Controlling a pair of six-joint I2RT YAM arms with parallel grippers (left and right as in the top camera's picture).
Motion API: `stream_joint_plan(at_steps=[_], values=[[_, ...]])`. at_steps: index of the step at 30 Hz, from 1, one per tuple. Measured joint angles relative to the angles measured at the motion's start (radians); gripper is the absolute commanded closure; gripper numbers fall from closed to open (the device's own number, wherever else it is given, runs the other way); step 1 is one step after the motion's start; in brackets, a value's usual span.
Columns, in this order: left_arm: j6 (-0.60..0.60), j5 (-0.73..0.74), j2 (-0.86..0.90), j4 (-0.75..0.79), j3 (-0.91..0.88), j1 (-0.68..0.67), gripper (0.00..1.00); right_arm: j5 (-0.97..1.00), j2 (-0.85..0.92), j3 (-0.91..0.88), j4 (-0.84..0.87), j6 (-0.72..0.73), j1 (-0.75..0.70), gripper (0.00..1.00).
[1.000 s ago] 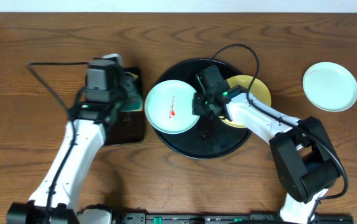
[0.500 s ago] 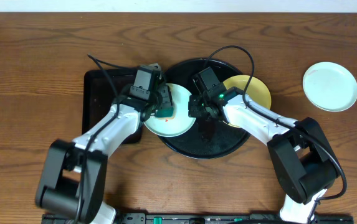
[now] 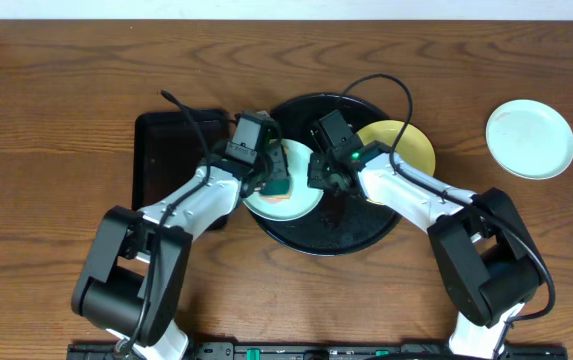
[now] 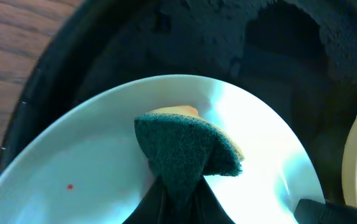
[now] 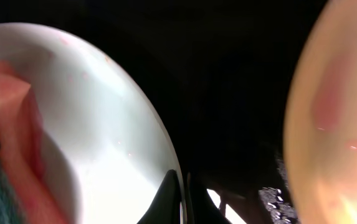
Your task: Clean dirty plates on tray and stack at the side
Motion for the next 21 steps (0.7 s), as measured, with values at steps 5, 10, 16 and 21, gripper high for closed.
stream_joint_plan(at_steps=[5, 10, 16, 21], values=[[-0.014, -0.013, 0.0, 0.0, 0.0, -0.018, 0.93, 0.018, 0.0, -0.002, 0.005, 0.032, 0.0, 0.99], [-0.04, -0.051, 0.007, 0.017, 0.0, -0.026, 0.93, 0.029, 0.0, -0.002, 0.027, 0.043, 0.0, 0.99], [-0.064, -0.071, 0.043, 0.066, 0.01, -0.033, 0.93, 0.084, 0.0, -0.003, 0.058, 0.056, -0.001, 0.99], [-0.081, -0.086, 0.058, 0.091, 0.016, -0.036, 0.93, 0.11, 0.001, -0.005, 0.097, 0.062, -0.002, 0.99]])
